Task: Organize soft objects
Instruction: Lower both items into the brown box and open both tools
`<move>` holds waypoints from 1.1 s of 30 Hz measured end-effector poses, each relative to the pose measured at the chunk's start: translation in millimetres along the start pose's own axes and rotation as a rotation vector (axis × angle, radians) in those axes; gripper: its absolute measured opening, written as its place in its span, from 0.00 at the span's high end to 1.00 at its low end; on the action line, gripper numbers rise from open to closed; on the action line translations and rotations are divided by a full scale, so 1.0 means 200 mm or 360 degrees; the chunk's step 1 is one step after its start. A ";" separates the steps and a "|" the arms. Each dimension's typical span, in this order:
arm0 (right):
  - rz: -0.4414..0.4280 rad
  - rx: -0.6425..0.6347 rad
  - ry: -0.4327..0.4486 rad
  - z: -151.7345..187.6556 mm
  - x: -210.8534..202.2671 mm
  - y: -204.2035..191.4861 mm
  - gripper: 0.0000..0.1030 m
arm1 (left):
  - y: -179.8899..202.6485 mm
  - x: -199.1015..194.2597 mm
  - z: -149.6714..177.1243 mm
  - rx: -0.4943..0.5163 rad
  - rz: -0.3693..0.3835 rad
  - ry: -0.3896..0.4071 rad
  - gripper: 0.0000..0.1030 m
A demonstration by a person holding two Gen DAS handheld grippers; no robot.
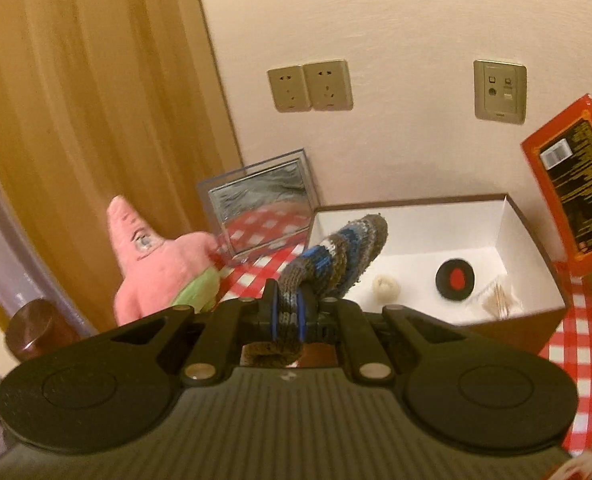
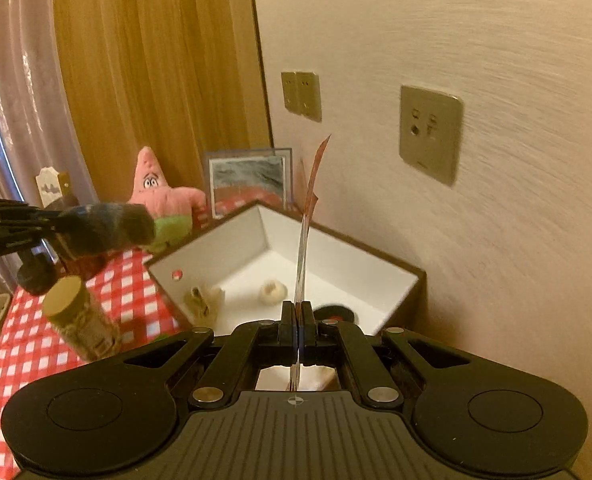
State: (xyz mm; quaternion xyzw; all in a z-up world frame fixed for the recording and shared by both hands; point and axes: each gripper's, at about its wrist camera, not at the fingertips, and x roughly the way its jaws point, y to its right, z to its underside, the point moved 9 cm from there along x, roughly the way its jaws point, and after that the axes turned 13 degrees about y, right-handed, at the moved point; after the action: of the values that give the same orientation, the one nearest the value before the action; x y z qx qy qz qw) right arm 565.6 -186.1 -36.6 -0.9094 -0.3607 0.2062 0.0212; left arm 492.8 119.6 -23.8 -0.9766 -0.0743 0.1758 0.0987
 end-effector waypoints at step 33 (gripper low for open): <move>-0.0047 0.0377 -0.0205 0.07 0.94 0.00 0.99 | 0.26 1.03 0.18 -0.0031 0.0056 -0.0417 0.86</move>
State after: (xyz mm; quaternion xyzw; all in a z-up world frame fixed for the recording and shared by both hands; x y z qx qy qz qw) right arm 683.3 -63.2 -117.2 -0.8799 -0.3478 0.3051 0.1084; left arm 676.6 112.6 -135.2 -0.9474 -0.0711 0.3028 0.0756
